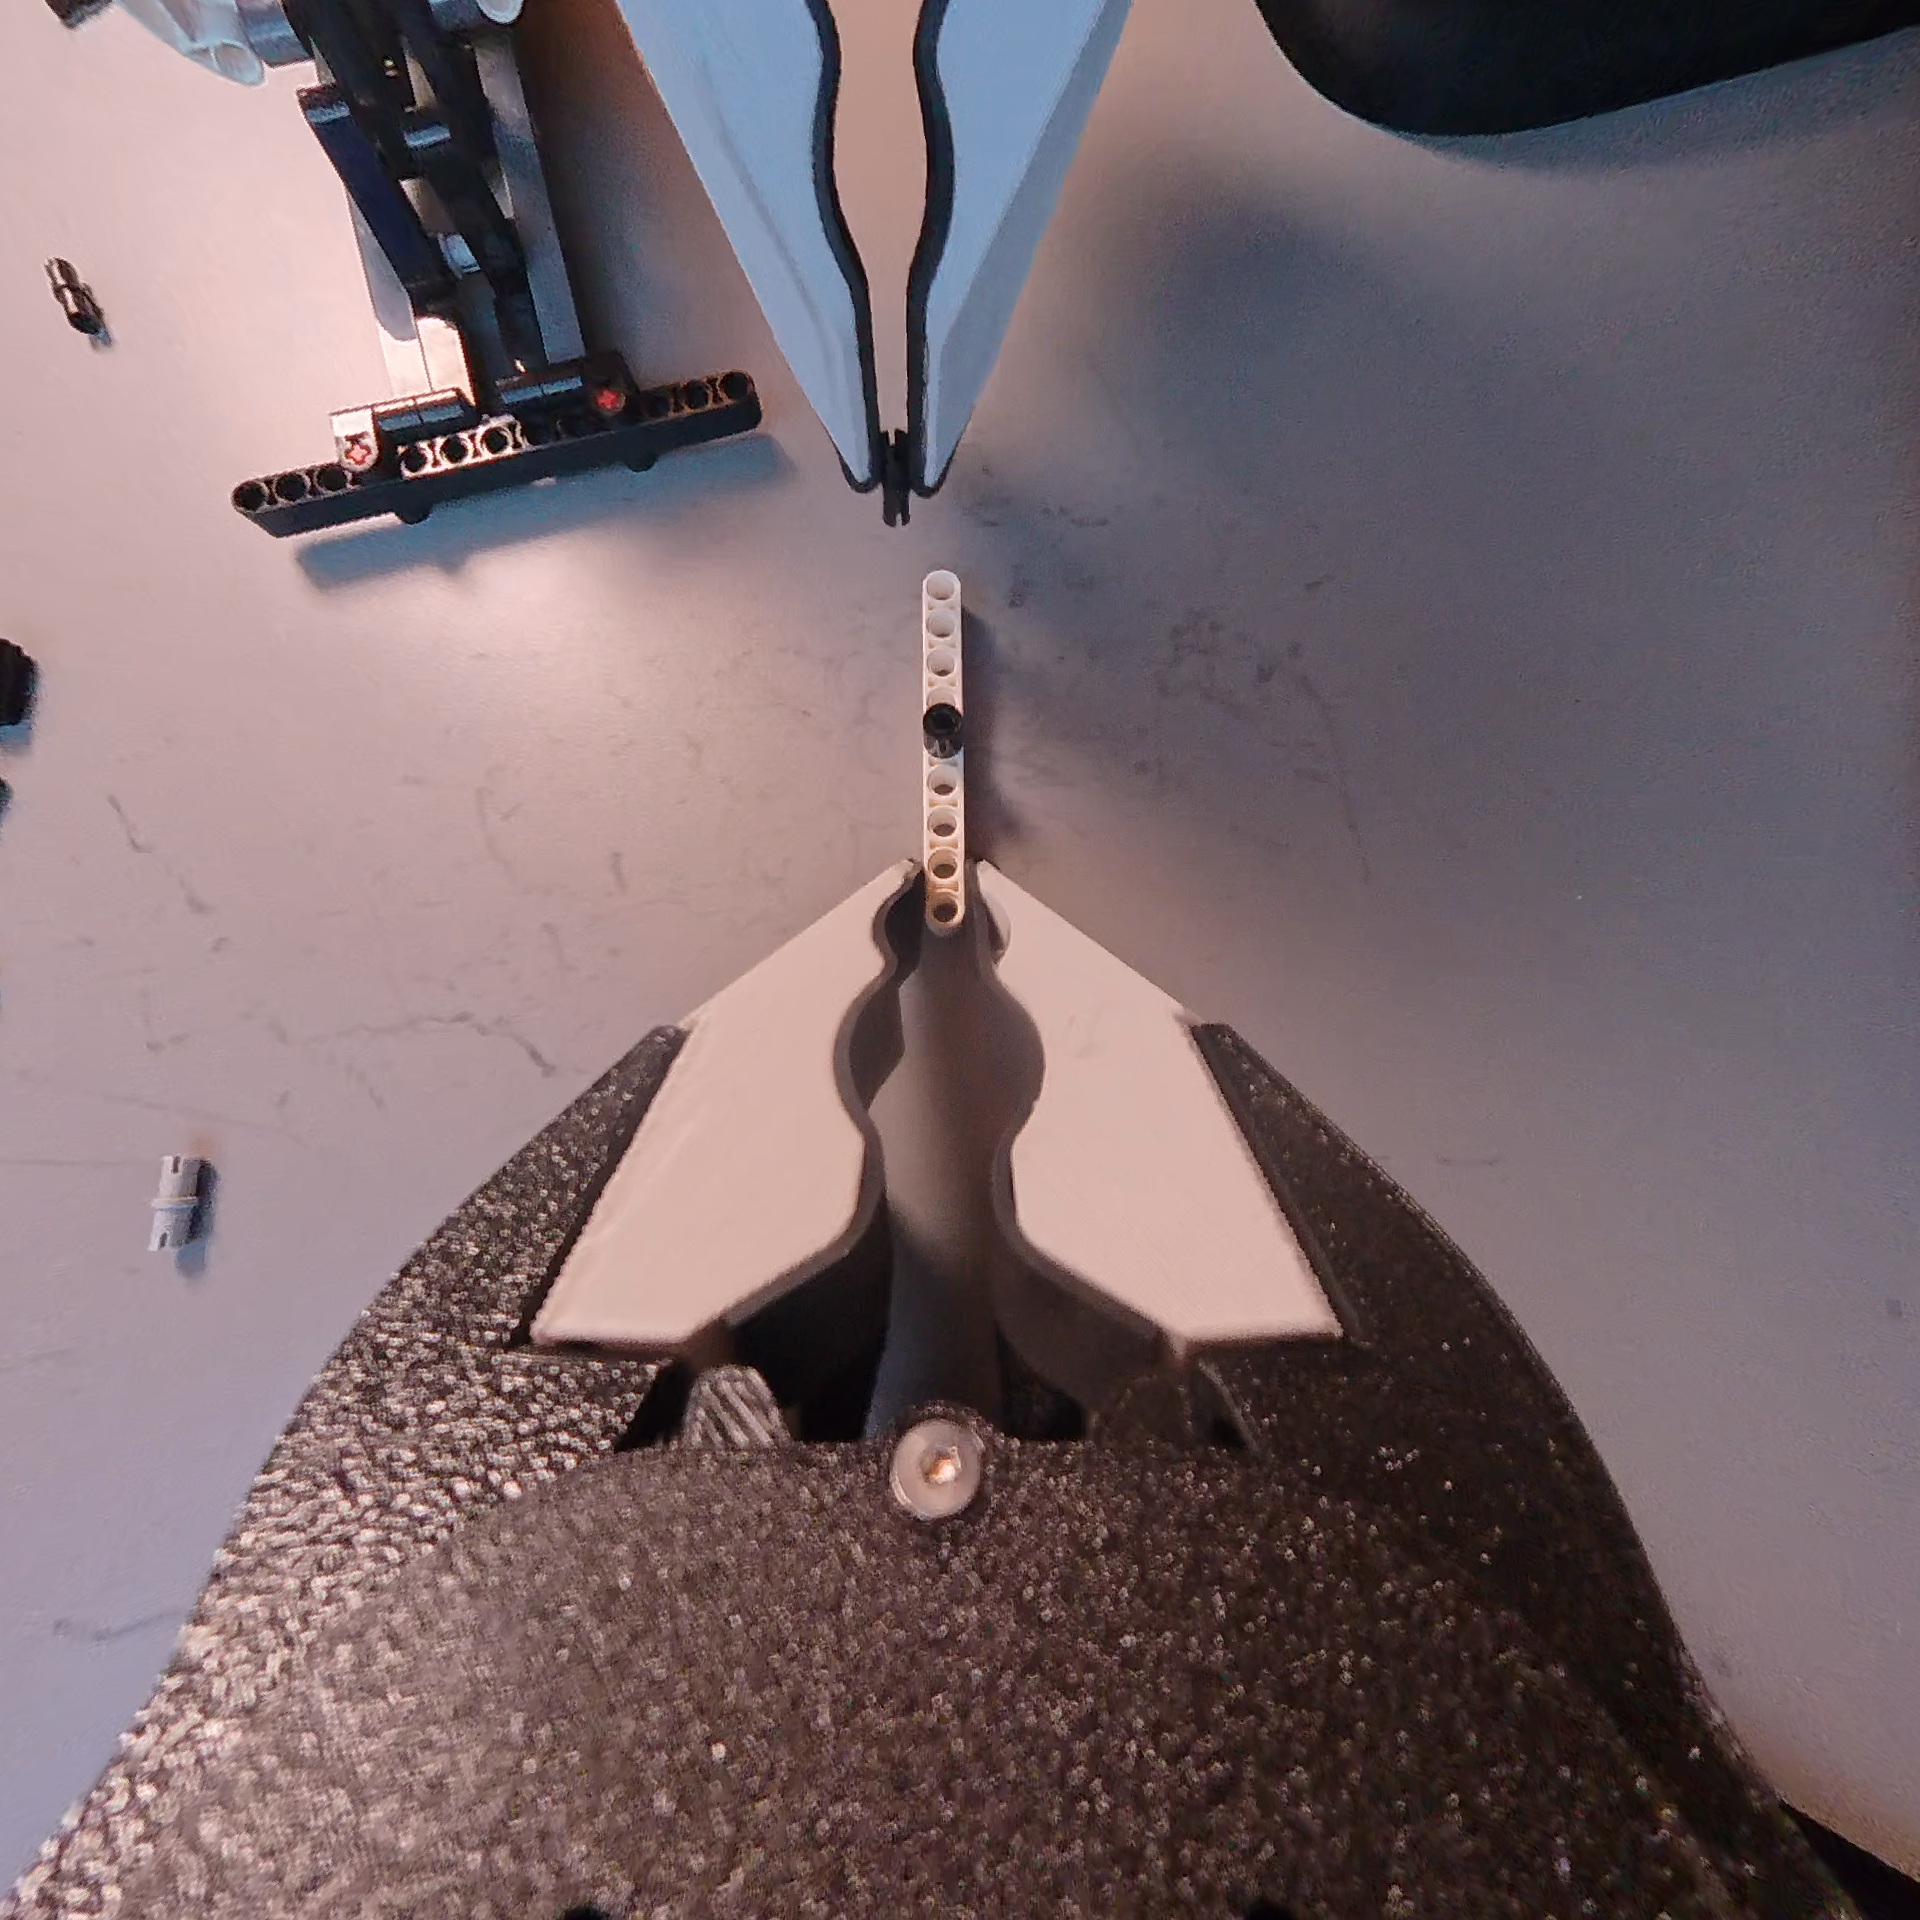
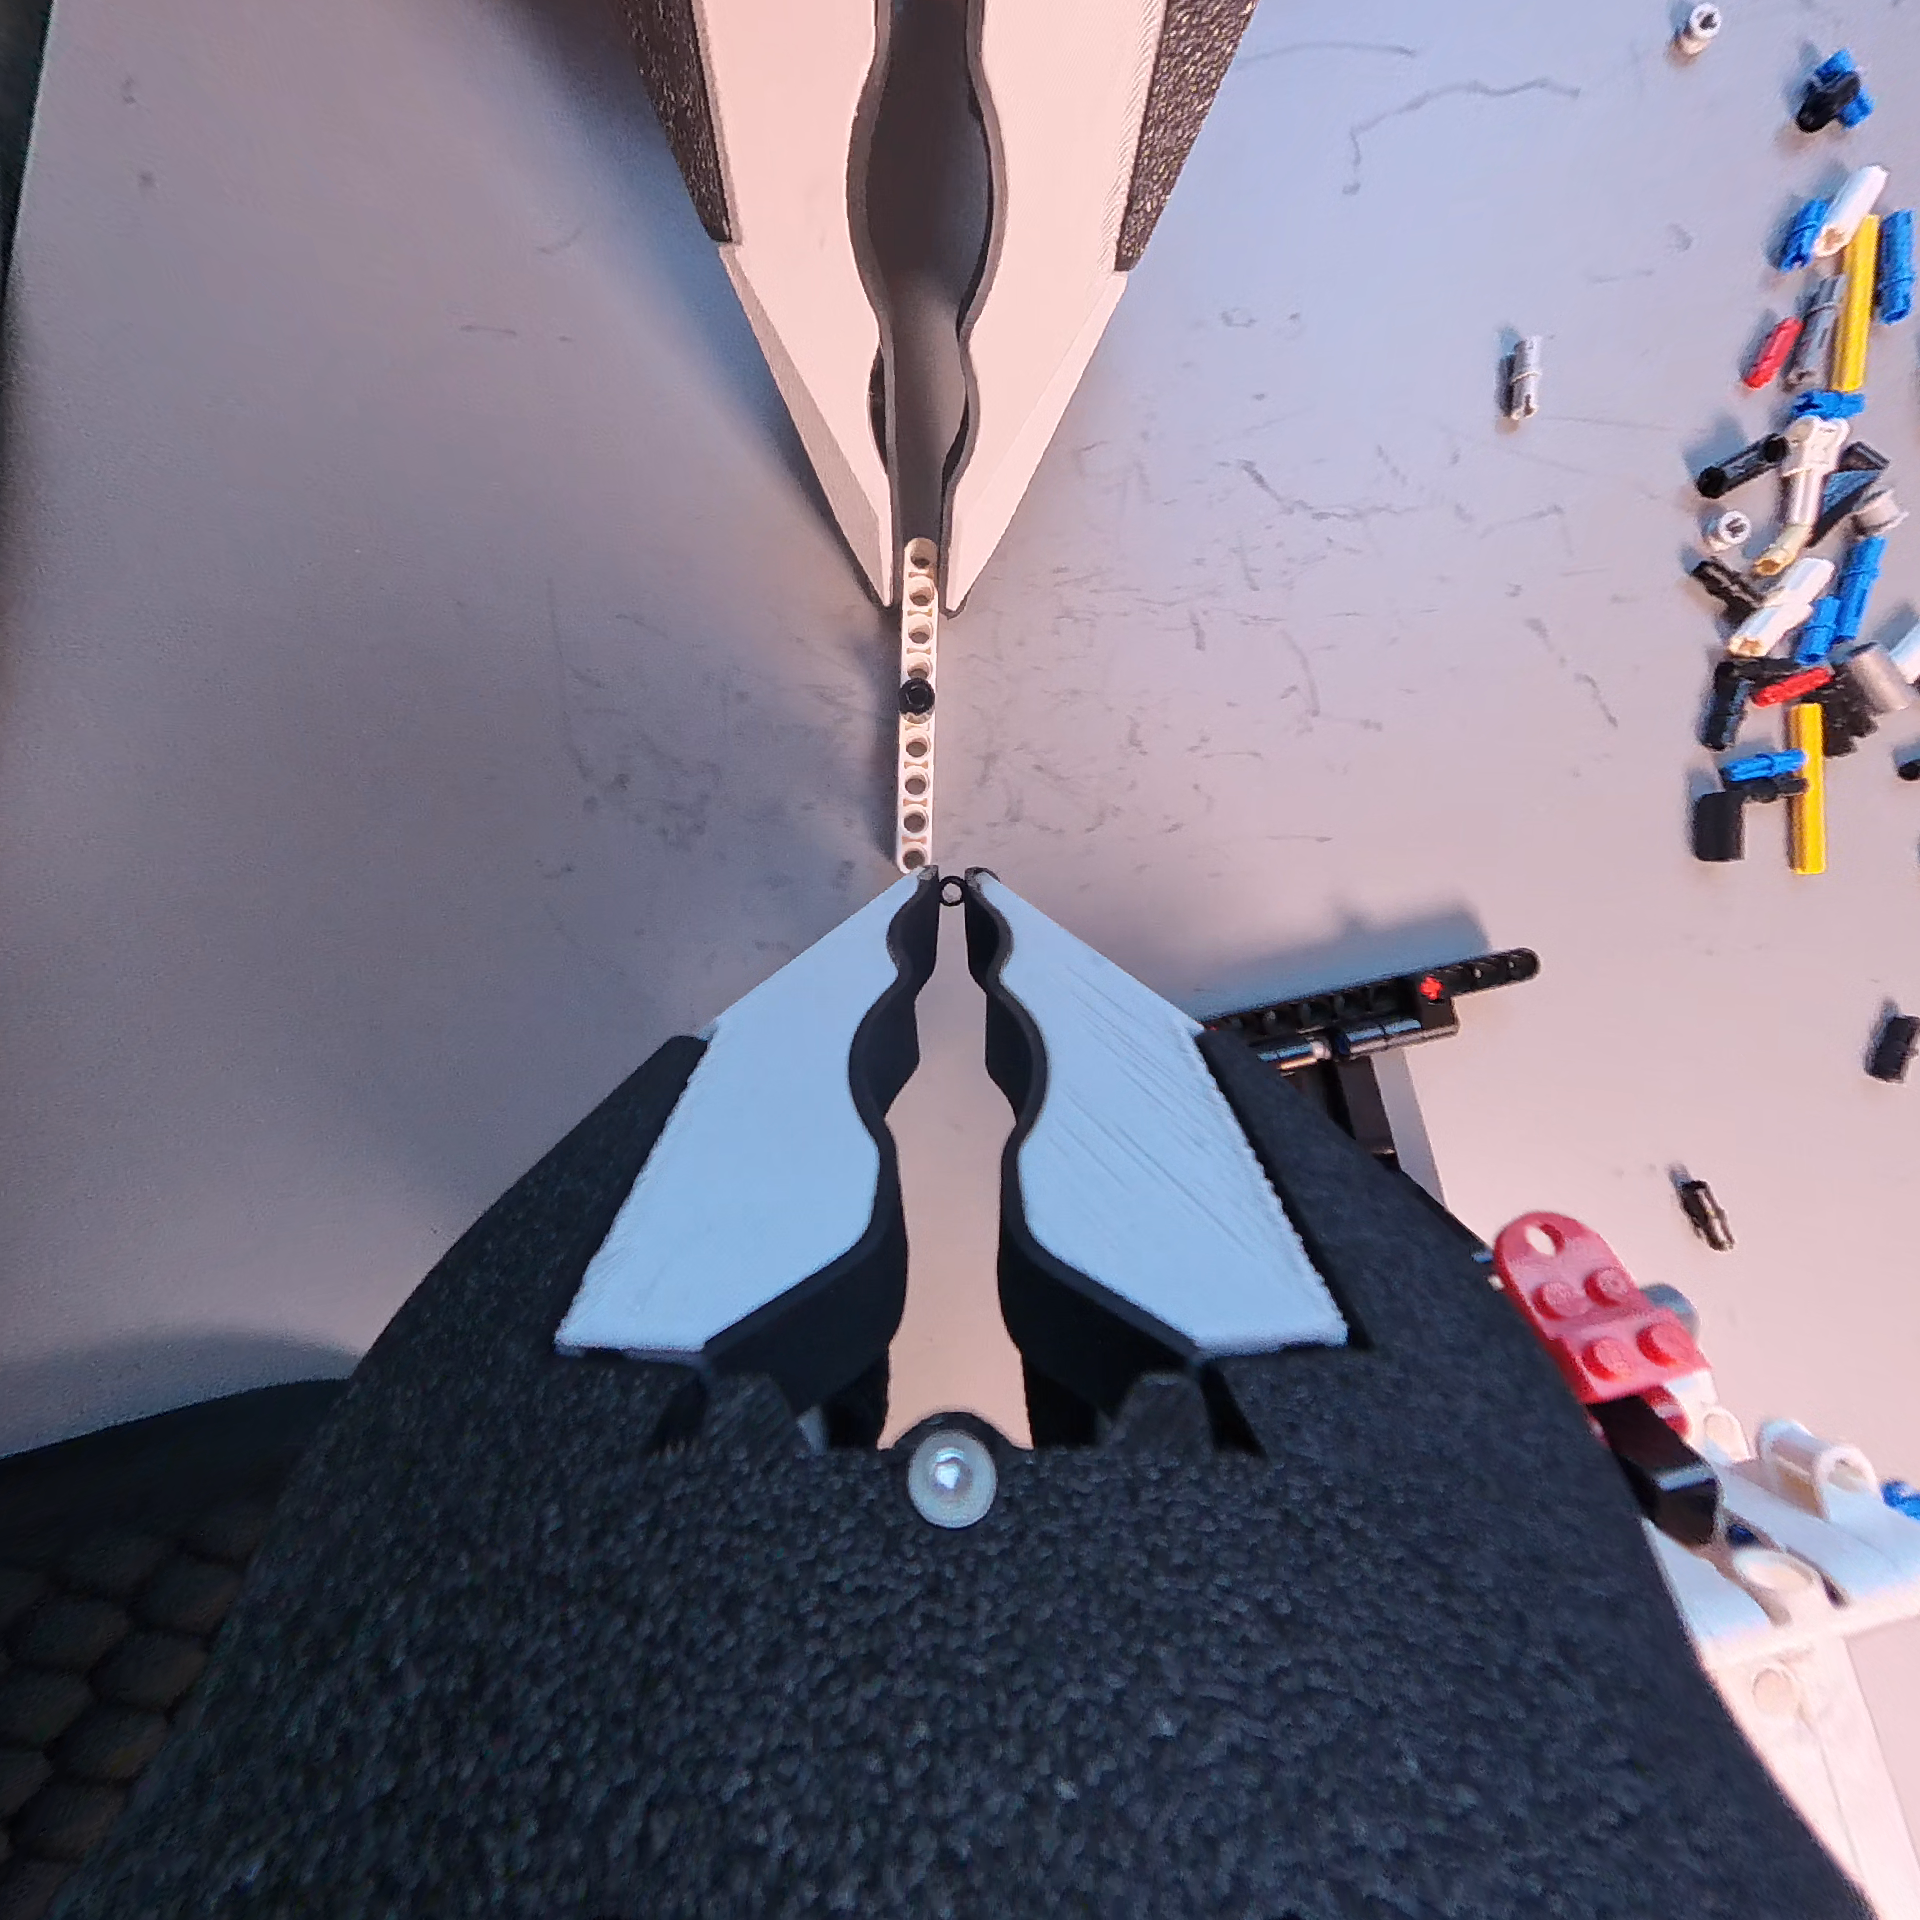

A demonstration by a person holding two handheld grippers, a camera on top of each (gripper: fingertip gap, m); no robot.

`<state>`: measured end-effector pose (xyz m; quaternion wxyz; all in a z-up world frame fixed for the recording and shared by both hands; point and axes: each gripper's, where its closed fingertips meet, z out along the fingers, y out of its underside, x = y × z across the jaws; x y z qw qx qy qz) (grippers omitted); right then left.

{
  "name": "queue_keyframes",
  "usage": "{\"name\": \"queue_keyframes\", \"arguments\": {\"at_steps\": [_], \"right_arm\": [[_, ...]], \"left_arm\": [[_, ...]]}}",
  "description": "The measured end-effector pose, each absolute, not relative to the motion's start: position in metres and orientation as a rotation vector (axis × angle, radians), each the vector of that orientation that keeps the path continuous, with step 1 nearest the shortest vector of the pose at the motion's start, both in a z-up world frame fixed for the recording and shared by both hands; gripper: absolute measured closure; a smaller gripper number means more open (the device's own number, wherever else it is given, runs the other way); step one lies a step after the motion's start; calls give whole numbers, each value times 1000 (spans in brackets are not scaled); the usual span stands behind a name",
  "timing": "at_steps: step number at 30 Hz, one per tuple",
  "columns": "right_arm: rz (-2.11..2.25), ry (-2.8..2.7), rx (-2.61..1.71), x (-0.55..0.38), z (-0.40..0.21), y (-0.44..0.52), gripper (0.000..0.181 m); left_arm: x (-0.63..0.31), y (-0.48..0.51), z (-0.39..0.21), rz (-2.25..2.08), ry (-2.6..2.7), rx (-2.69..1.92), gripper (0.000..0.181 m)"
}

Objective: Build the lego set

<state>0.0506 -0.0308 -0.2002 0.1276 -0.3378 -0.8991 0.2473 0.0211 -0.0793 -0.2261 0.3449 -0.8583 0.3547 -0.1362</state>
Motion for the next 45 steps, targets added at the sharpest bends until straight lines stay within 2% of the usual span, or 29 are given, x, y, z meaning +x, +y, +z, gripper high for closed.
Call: {"name": "queue_keyframes", "arguments": {"at_steps": [29, 45], "right_arm": [[631, -2729, -925, 52, -212, -41, 177], [729, -2520, -1030, 58, -197, -27, 177]], "left_arm": [[21, -79, -226, -393, 899, -2238, 175], [14, -78, -226, -358, 863, -2263, 175]]}}
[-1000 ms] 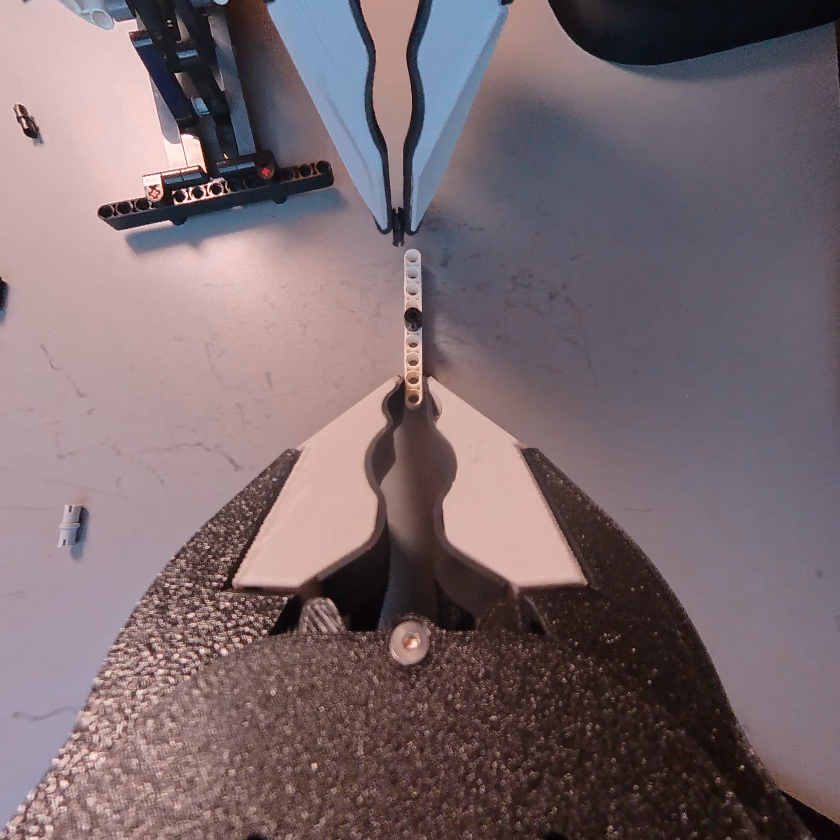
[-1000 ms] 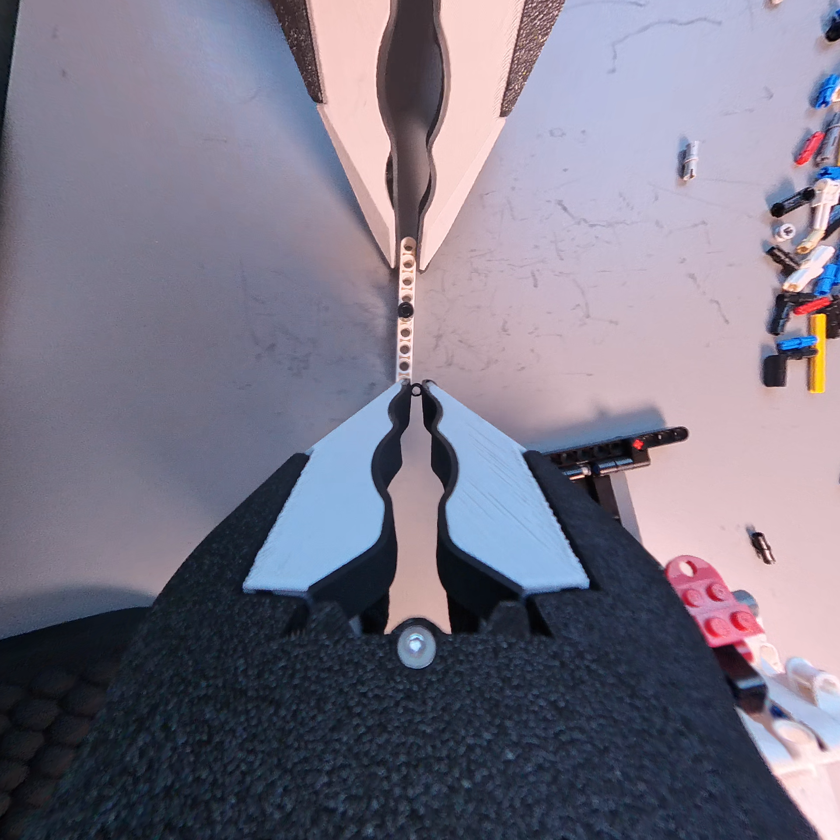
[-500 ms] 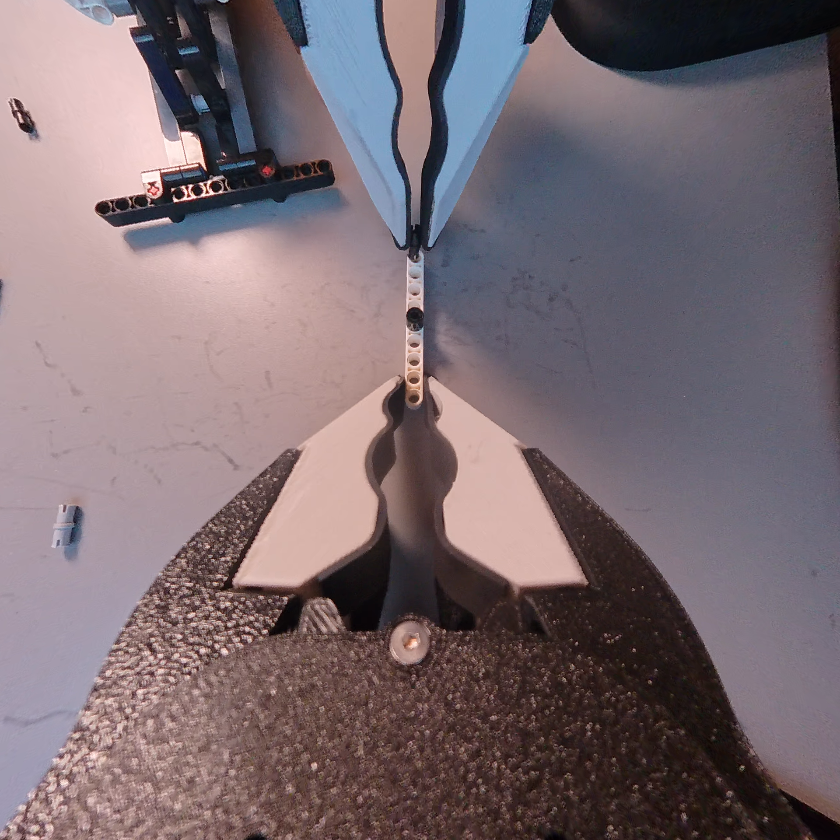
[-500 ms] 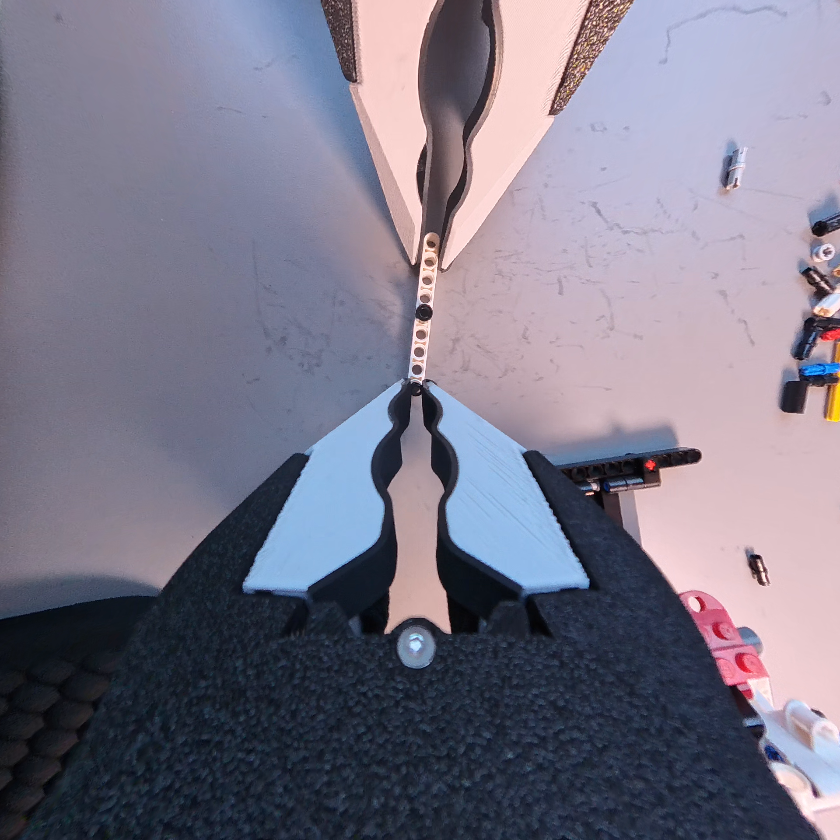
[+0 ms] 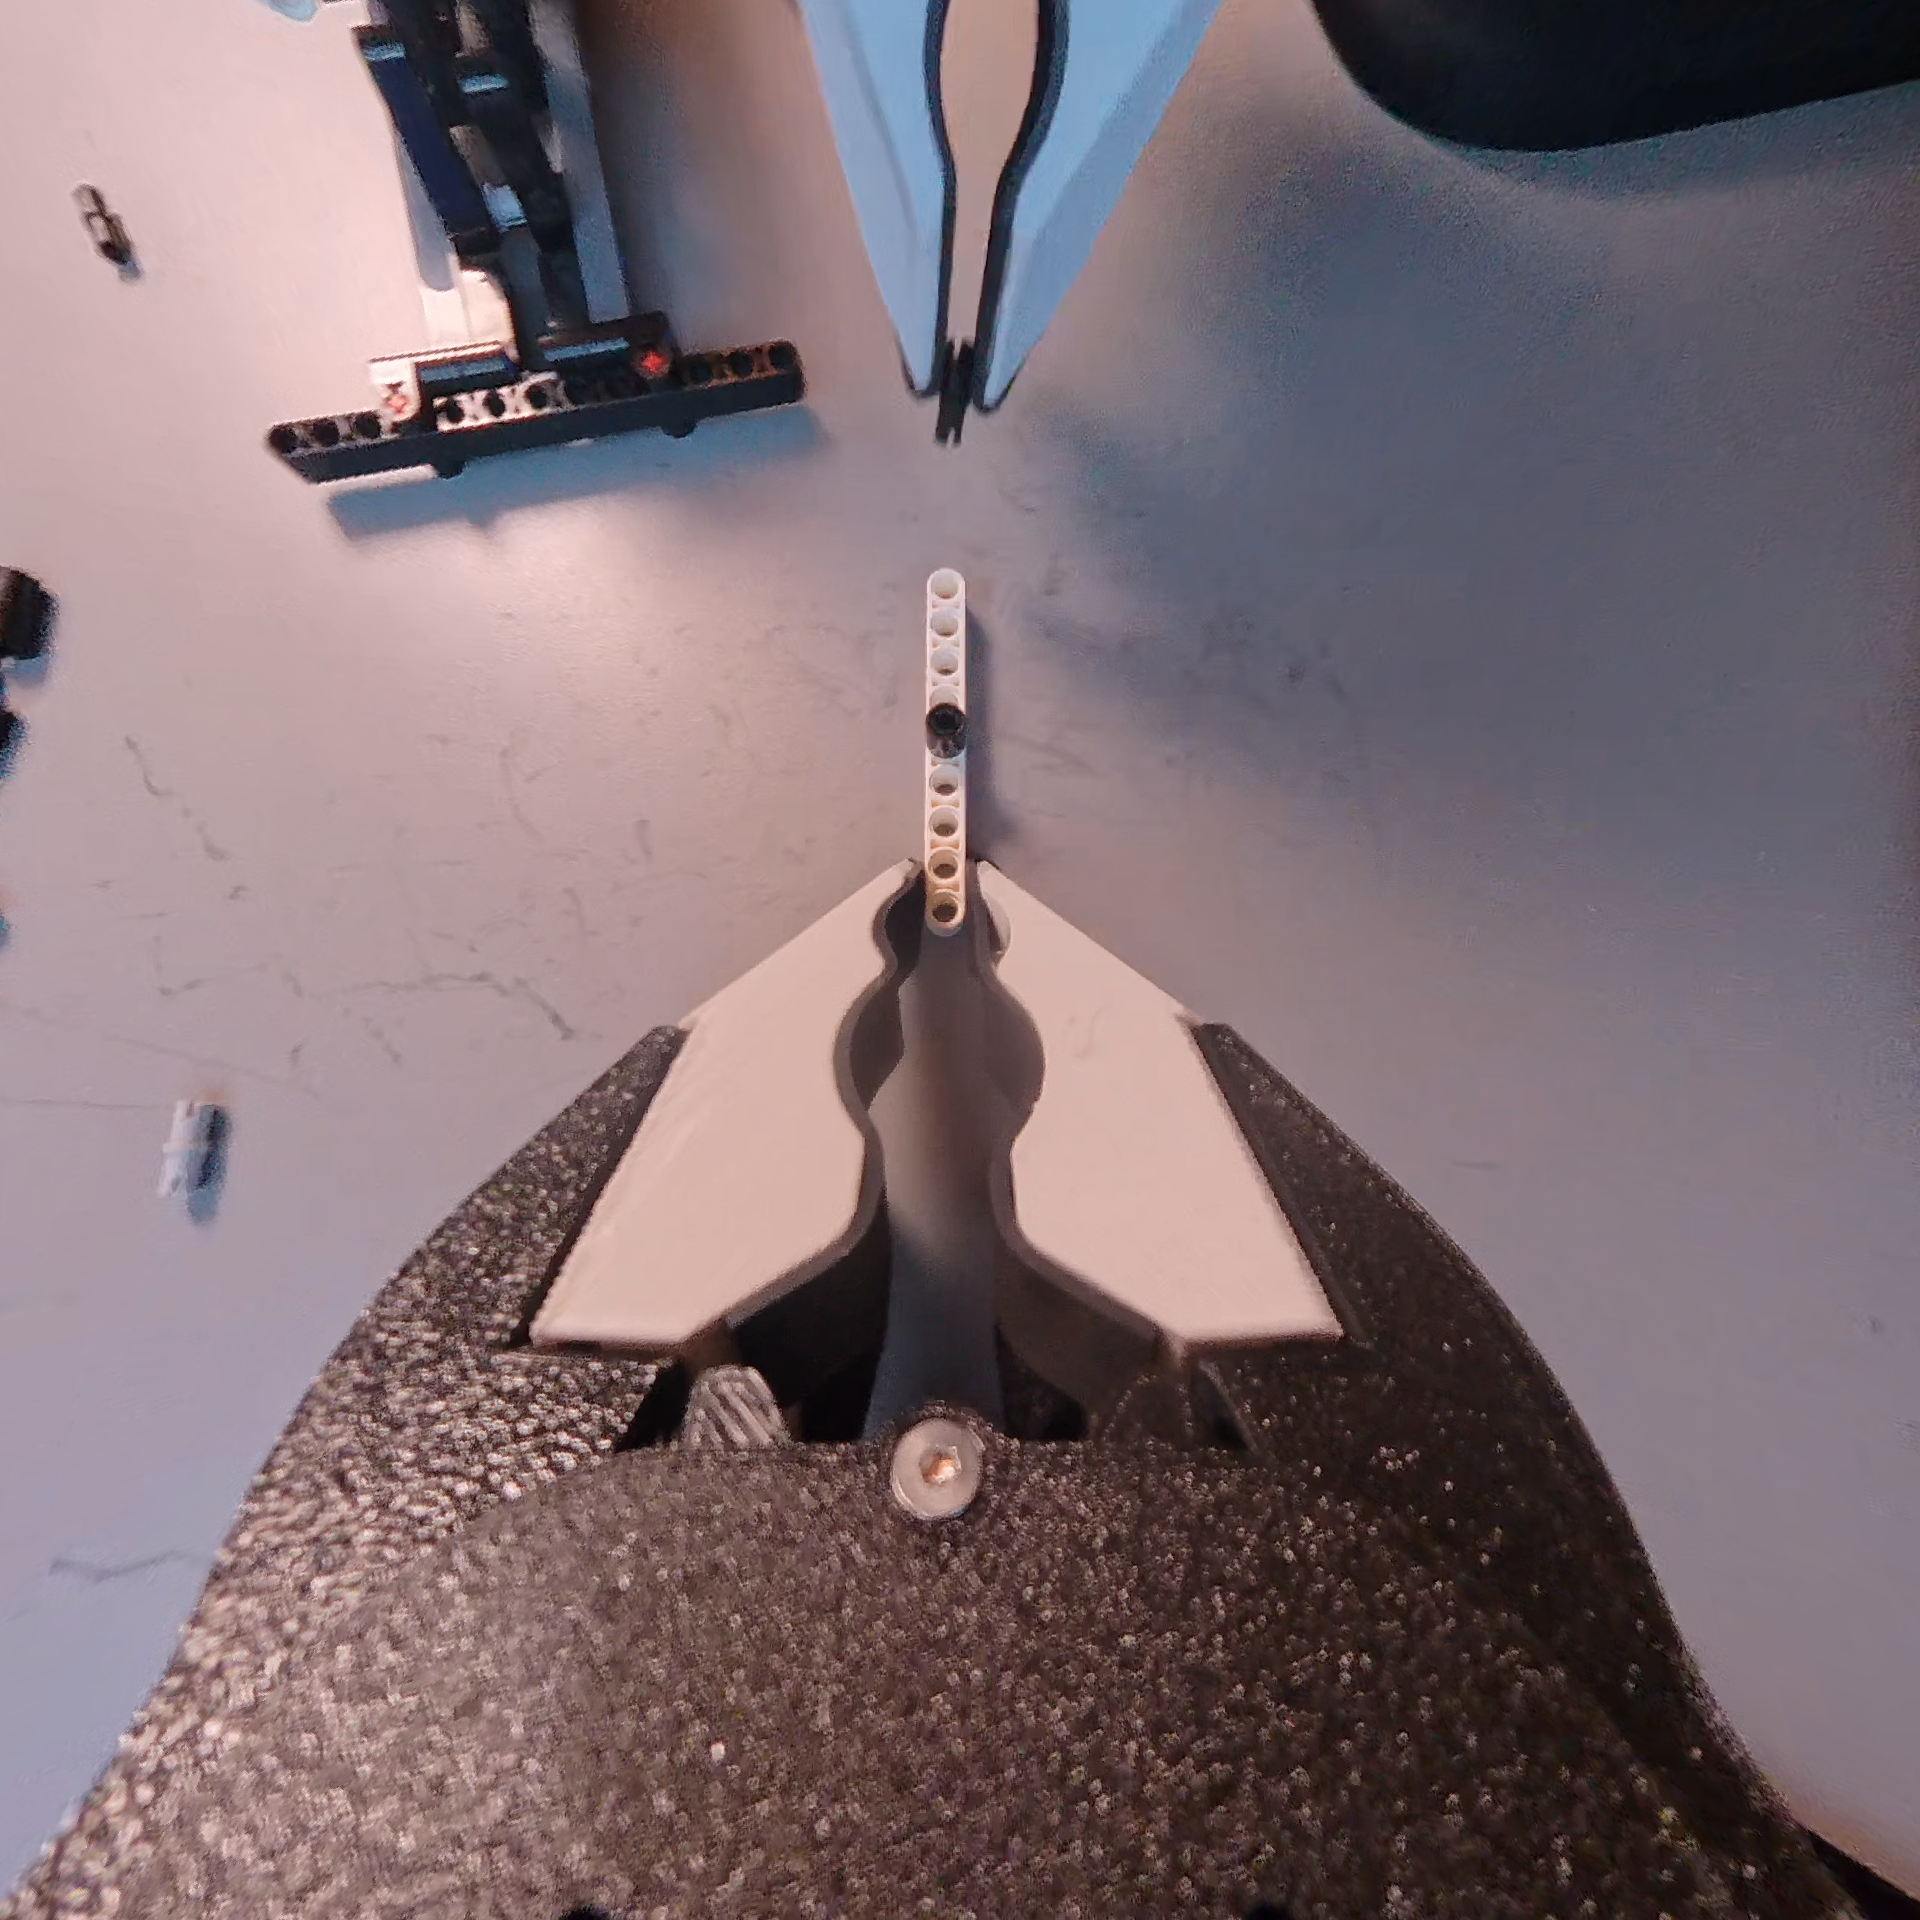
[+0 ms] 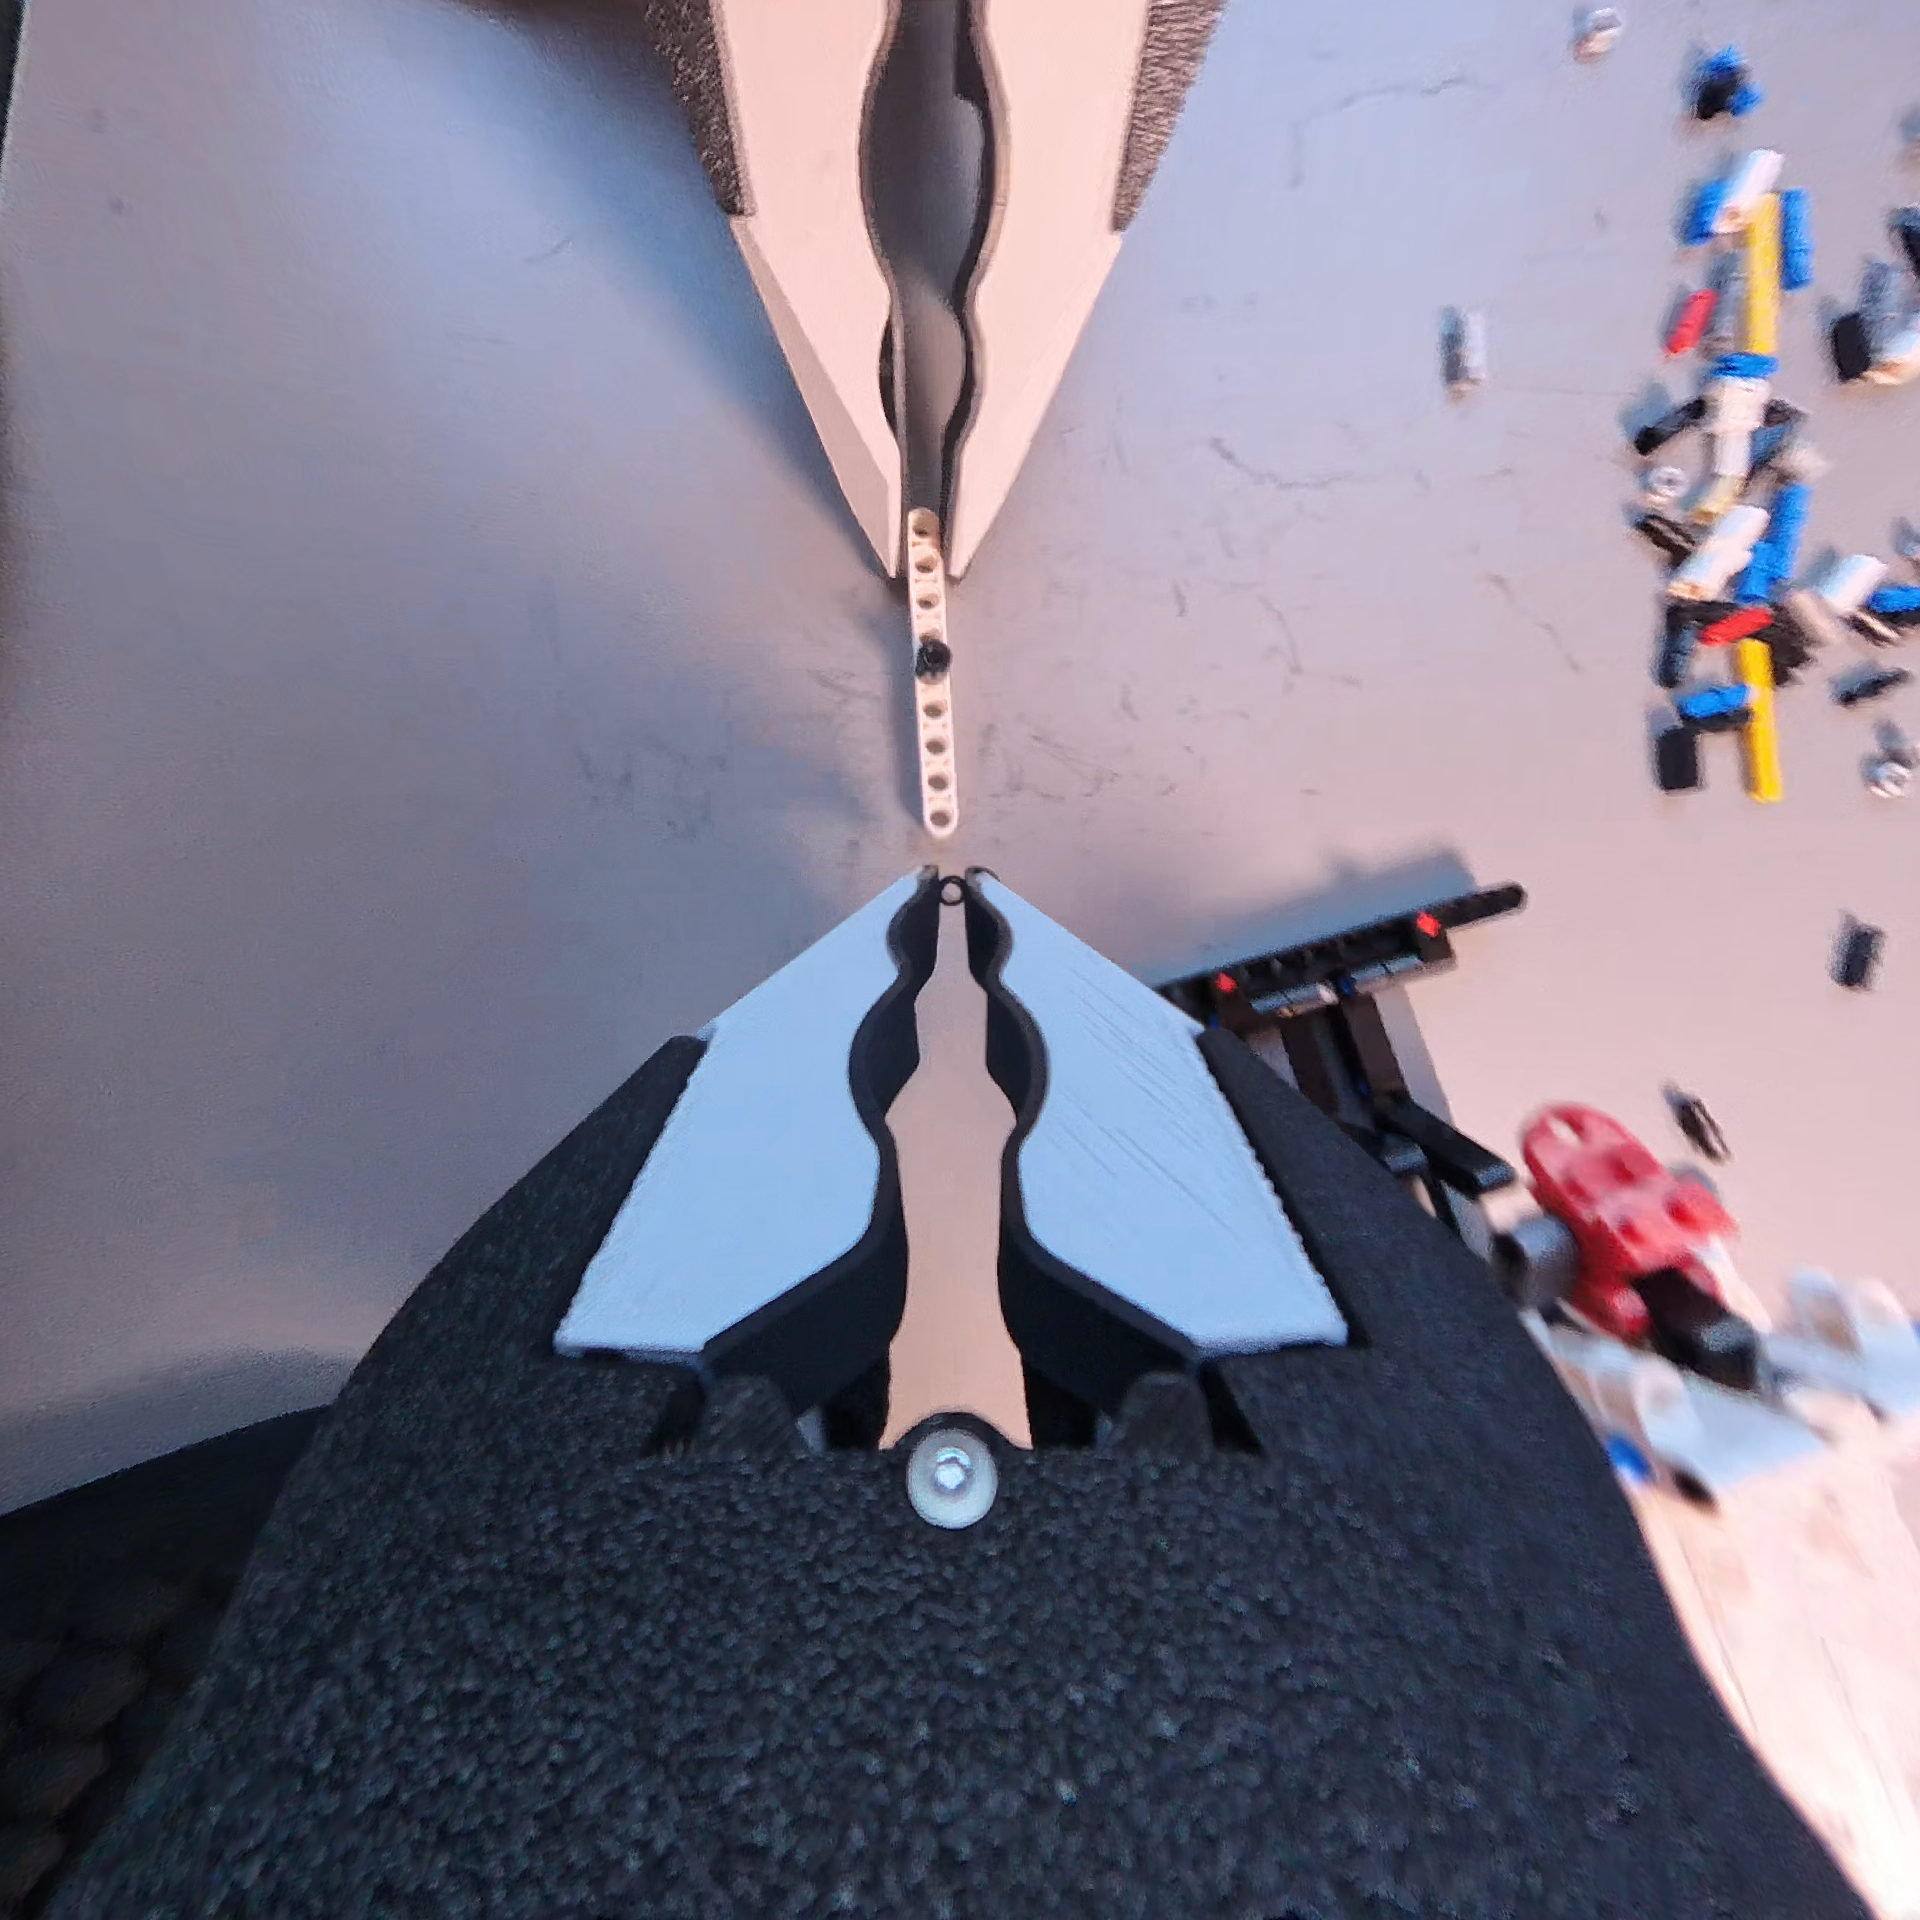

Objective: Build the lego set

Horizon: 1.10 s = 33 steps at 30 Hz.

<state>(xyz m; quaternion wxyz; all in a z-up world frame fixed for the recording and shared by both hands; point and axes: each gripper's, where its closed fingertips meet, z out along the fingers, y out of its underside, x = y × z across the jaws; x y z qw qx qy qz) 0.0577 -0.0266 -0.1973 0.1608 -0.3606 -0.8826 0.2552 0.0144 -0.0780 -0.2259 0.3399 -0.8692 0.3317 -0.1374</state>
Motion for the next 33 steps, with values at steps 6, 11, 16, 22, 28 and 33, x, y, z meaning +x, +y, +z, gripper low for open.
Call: {"name": "queue_keyframes", "arguments": {"at_steps": [6, 11, 16, 22, 28, 33], "right_arm": [[688, -2223, -1117, 69, -168, 14, 177], [681, -1997, -1195, 86, -161, 36, 177], [675, -1785, -1282, 96, -155, 60, 177], [685, -1652, -1327, 112, -147, 66, 177], [686, -1570, -1380, 129, -153, 76, 177], [678, -1524, -1418, 126, -159, 89, 177]], "left_arm": [[3, -74, -208, -498, 710, -2238, 152], [-2, -41, -185, -551, 601, -2131, 149], [1, 19, -193, -460, 756, -2164, 140], [38, 83, -184, -604, 930, -2113, 128], [51, 89, -207, -500, 852, -2247, 155], [71, 51, -205, -533, 621, -2364, 152]]}}
